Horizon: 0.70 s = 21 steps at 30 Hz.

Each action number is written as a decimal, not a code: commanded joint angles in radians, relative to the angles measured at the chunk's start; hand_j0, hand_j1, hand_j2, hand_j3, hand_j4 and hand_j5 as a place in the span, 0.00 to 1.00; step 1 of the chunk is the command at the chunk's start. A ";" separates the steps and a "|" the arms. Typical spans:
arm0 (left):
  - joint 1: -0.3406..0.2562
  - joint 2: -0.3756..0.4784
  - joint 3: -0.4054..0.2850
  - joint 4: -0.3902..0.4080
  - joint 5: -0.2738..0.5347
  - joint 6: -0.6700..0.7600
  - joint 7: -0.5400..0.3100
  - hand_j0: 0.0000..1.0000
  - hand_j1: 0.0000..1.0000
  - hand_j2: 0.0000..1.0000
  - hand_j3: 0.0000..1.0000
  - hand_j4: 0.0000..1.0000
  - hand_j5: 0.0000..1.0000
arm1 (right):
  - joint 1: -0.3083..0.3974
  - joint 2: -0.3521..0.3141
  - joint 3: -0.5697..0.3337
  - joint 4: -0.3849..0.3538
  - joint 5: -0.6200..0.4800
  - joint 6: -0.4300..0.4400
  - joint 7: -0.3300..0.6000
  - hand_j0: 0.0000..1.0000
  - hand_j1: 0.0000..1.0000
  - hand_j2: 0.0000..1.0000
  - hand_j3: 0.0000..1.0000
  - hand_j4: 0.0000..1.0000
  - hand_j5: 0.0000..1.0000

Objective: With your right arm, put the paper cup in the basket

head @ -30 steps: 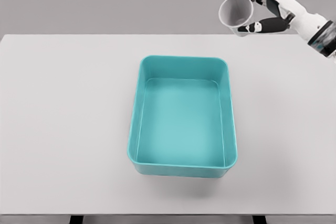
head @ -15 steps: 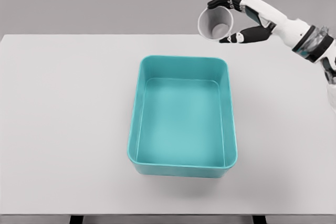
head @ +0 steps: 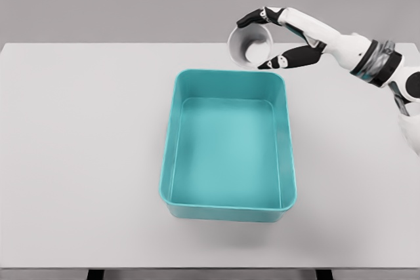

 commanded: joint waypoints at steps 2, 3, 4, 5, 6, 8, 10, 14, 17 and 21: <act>0.000 0.000 0.000 0.000 0.000 0.000 0.000 1.00 1.00 1.00 1.00 1.00 1.00 | 0.000 -0.001 0.008 -0.038 0.002 0.002 0.000 0.76 0.76 0.76 0.76 0.76 0.76; -0.002 0.000 0.000 0.000 0.000 0.000 0.000 1.00 1.00 1.00 1.00 1.00 1.00 | 0.002 -0.001 0.008 -0.054 0.011 0.002 0.000 0.76 0.76 0.76 0.76 0.76 0.76; -0.002 0.000 0.000 0.000 0.000 0.000 0.000 1.00 1.00 1.00 1.00 1.00 1.00 | 0.002 -0.001 0.014 -0.063 0.016 0.004 0.000 0.76 0.76 0.76 0.76 0.76 0.76; 0.000 0.000 0.000 0.000 0.000 0.000 0.000 1.00 1.00 1.00 1.00 1.00 1.00 | 0.002 -0.001 0.019 -0.066 0.018 0.004 0.000 0.76 0.76 0.76 0.76 0.76 0.76; -0.002 0.000 0.000 0.000 0.000 0.000 0.000 1.00 1.00 1.00 1.00 1.00 1.00 | 0.005 -0.001 0.025 -0.070 0.019 0.002 0.000 0.76 0.76 0.76 0.76 0.76 0.76; 0.000 0.000 0.000 0.000 0.000 0.000 0.000 1.00 1.00 1.00 1.00 1.00 1.00 | 0.009 -0.001 0.031 -0.074 0.031 0.000 0.000 0.76 0.76 0.76 0.76 0.76 0.76; 0.000 0.000 0.000 0.000 0.000 0.000 0.000 1.00 1.00 1.00 1.00 1.00 1.00 | 0.014 -0.001 0.045 -0.083 0.034 0.000 0.000 0.76 0.76 0.76 0.76 0.76 0.76; -0.002 0.000 0.000 0.000 0.000 0.000 0.000 1.00 1.00 1.00 1.00 1.00 1.00 | 0.029 -0.001 0.046 -0.100 0.053 0.000 0.000 0.76 0.76 0.76 0.76 0.76 0.76; 0.000 0.000 0.000 0.000 0.000 0.000 0.000 1.00 1.00 1.00 1.00 1.00 1.00 | 0.037 -0.001 0.046 -0.107 0.062 0.000 0.000 0.76 0.76 0.76 0.76 0.76 0.76; 0.000 0.000 0.000 0.000 0.000 0.000 0.000 1.00 1.00 1.00 1.00 1.00 1.00 | 0.058 -0.001 0.052 -0.109 0.090 -0.001 0.000 0.76 0.76 0.76 0.76 0.76 0.76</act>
